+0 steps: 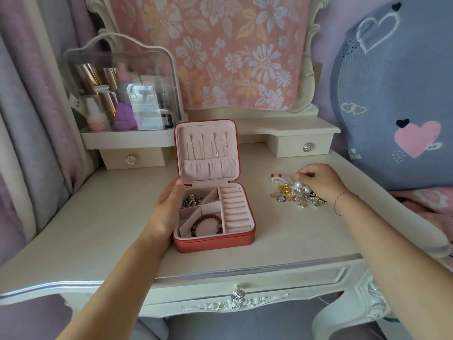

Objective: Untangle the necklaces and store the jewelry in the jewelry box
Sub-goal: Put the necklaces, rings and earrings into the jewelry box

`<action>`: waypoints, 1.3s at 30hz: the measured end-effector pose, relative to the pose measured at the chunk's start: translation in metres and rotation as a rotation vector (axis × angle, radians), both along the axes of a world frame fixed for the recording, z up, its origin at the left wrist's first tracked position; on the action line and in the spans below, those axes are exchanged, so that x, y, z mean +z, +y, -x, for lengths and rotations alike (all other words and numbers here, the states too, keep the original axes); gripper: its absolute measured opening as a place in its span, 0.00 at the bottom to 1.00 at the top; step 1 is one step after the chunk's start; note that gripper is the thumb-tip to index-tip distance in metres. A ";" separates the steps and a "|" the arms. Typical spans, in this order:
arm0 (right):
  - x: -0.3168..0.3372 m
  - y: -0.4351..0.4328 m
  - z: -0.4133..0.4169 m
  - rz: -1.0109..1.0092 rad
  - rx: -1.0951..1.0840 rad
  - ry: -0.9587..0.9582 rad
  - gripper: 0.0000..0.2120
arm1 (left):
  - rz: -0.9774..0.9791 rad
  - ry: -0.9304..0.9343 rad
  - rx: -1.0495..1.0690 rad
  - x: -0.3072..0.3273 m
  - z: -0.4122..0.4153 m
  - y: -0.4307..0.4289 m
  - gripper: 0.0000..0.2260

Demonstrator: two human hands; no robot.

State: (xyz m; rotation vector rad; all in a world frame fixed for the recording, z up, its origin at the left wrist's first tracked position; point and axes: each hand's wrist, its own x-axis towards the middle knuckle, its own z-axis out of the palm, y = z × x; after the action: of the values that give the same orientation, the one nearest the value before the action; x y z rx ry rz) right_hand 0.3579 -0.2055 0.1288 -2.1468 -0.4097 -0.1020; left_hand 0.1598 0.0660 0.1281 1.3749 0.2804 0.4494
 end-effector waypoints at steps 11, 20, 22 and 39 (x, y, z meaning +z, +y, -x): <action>0.011 0.030 -0.023 0.408 -0.184 0.230 0.21 | -0.023 -0.020 0.010 0.005 0.003 -0.008 0.14; 0.004 0.037 -0.028 0.227 -0.191 0.252 0.20 | -0.042 -0.009 -0.006 0.003 0.001 -0.004 0.16; 0.011 0.038 -0.020 0.075 -0.157 0.224 0.20 | -0.044 -0.010 -0.011 0.002 0.000 -0.002 0.16; 0.070 0.106 0.104 -0.278 0.665 0.325 0.03 | -0.027 -0.012 -0.032 -0.007 -0.005 0.008 0.16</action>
State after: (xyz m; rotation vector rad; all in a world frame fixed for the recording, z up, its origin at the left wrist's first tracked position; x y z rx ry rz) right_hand 0.2542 -0.0993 0.1987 -1.6241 -0.8353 0.5280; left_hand 0.1647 0.0735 0.1211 1.4010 0.2426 0.4365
